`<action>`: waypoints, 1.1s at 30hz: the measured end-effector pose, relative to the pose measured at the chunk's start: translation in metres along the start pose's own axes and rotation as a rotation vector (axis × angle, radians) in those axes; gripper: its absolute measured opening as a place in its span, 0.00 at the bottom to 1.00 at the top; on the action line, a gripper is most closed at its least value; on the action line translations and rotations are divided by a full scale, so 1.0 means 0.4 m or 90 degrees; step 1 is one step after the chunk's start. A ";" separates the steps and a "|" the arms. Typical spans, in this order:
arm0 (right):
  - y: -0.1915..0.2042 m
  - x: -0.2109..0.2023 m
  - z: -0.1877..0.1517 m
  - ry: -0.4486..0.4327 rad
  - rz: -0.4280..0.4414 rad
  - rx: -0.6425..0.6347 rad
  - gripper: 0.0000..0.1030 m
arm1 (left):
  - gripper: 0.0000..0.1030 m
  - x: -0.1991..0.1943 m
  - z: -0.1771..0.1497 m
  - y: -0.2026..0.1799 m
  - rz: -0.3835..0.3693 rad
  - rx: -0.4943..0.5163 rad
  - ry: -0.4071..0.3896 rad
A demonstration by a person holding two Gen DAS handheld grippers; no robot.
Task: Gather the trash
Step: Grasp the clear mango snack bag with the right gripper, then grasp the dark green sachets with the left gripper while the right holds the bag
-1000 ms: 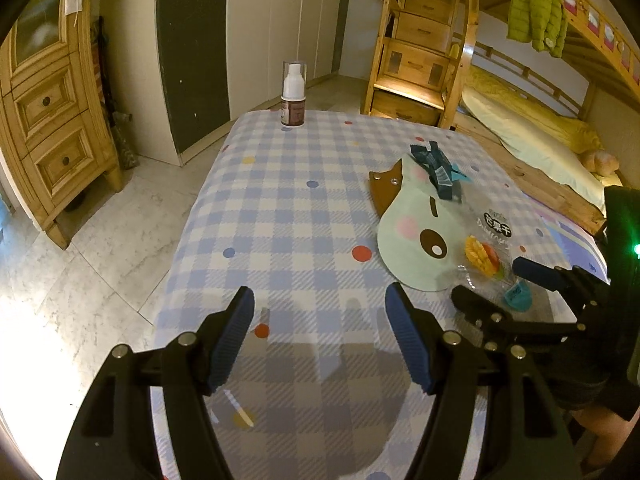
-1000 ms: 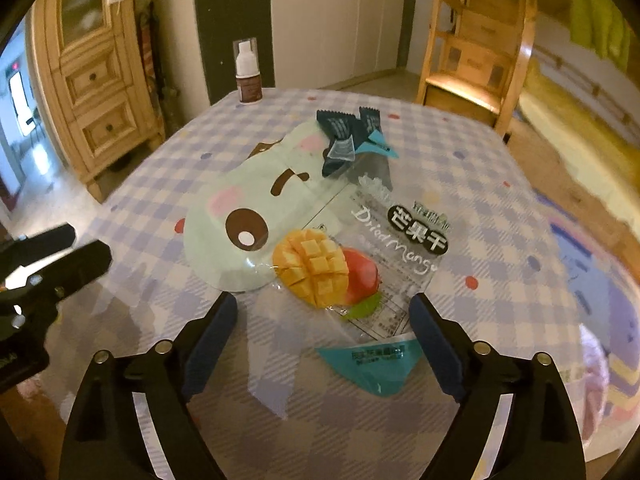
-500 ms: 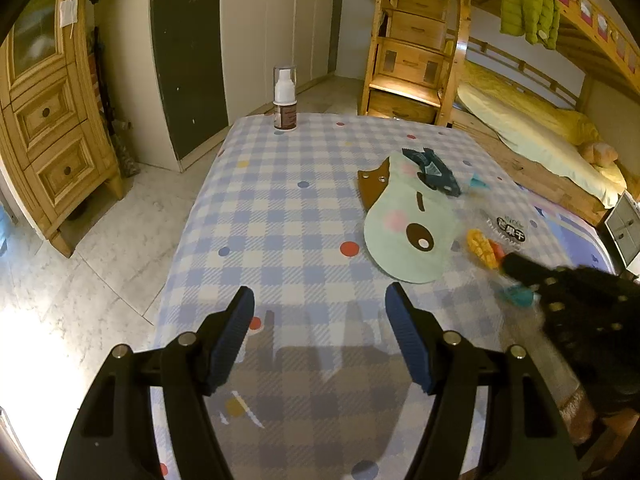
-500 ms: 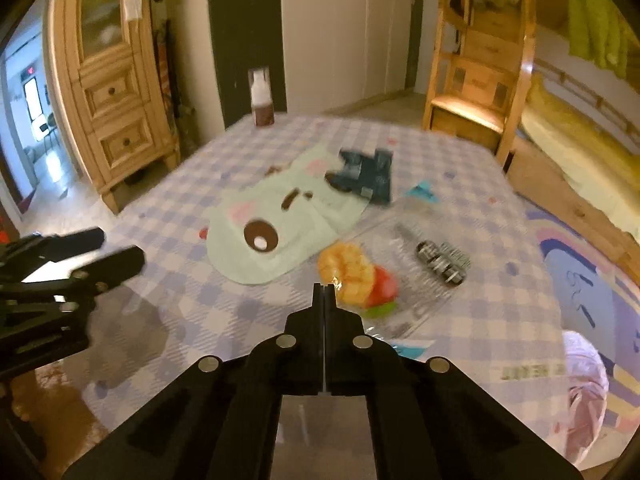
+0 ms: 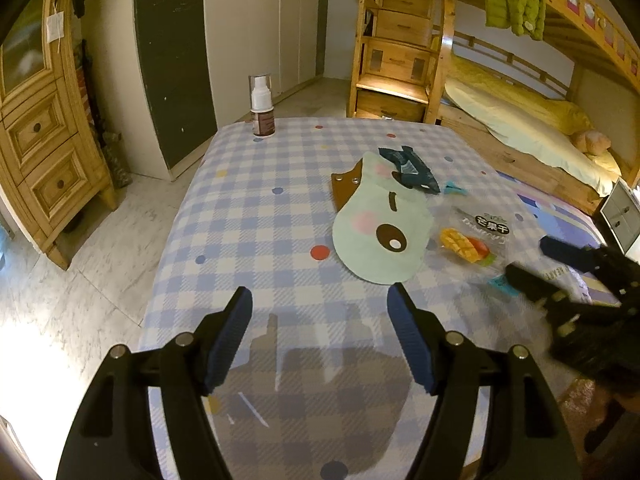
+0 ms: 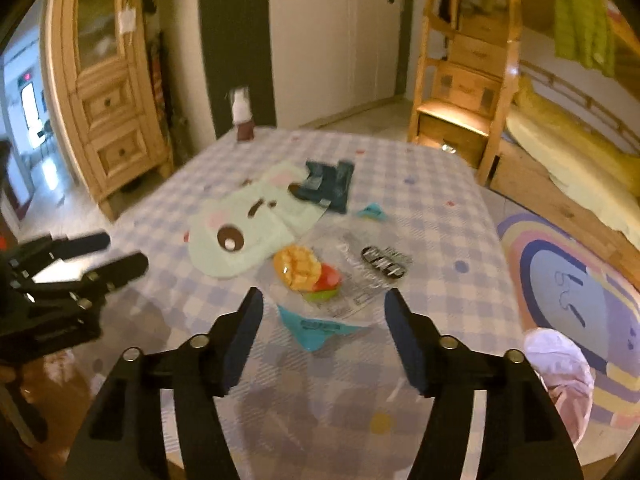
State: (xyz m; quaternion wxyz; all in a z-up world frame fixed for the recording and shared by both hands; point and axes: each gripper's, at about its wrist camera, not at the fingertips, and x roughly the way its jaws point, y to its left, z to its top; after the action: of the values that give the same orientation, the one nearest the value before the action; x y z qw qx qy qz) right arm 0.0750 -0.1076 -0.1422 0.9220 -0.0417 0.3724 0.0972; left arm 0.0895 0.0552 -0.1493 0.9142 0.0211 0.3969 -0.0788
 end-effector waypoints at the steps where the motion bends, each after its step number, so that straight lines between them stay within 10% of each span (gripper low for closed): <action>1: 0.007 0.021 -0.003 0.015 0.000 -0.012 0.71 | 0.66 0.003 0.000 0.002 0.001 -0.001 0.001; 10: 0.012 0.095 -0.017 0.041 -0.020 -0.036 0.63 | 0.66 0.041 0.007 0.021 -0.001 -0.011 0.017; 17: 0.016 0.102 -0.006 0.037 -0.012 -0.043 0.10 | 0.66 0.046 0.005 0.013 0.000 -0.004 0.022; 33: -0.085 -0.075 0.023 -0.066 -0.002 0.036 0.02 | 0.66 0.013 0.014 -0.035 -0.014 0.012 0.005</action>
State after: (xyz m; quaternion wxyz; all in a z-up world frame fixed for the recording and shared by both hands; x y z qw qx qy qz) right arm 0.0673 -0.1440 -0.1145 0.9409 -0.0111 0.3270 0.0874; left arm 0.0948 0.0401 -0.1489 0.9115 0.0258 0.3999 -0.0924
